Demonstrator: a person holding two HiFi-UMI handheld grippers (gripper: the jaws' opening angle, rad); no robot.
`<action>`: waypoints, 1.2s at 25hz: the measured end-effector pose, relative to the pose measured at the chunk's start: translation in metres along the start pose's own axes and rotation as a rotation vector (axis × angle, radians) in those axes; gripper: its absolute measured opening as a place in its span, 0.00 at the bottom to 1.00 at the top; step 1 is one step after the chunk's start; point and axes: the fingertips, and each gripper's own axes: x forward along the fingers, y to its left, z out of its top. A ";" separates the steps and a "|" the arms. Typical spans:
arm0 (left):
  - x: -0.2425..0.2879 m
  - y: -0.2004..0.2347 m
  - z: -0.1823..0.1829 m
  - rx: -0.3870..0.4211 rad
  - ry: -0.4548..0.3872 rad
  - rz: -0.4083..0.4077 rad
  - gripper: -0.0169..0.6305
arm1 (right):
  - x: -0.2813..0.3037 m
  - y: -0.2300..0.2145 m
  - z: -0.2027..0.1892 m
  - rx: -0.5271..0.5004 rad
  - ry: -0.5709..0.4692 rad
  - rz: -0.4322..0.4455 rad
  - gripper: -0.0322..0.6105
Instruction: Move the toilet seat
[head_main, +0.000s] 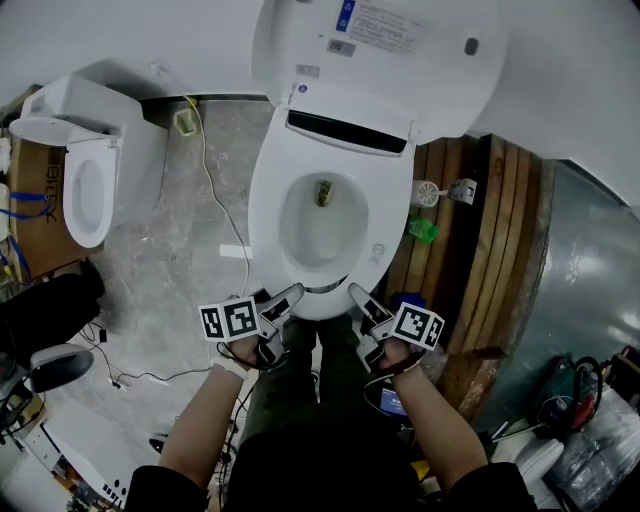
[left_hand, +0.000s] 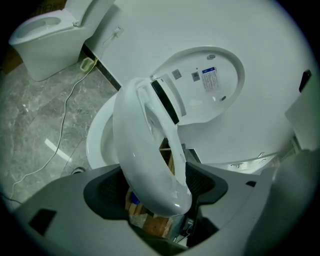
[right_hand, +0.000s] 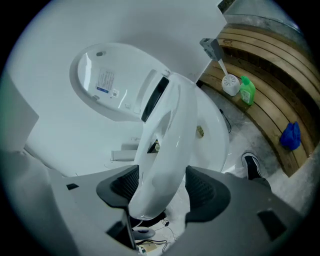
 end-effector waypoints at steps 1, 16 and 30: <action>-0.002 -0.005 0.002 0.000 -0.009 -0.009 0.54 | -0.002 0.004 0.001 0.000 -0.004 0.007 0.54; -0.040 -0.057 0.016 -0.035 -0.115 -0.081 0.54 | -0.029 0.047 0.022 0.060 -0.070 0.082 0.54; -0.061 -0.108 0.032 0.055 -0.182 -0.111 0.54 | -0.053 0.089 0.041 0.089 -0.131 0.164 0.54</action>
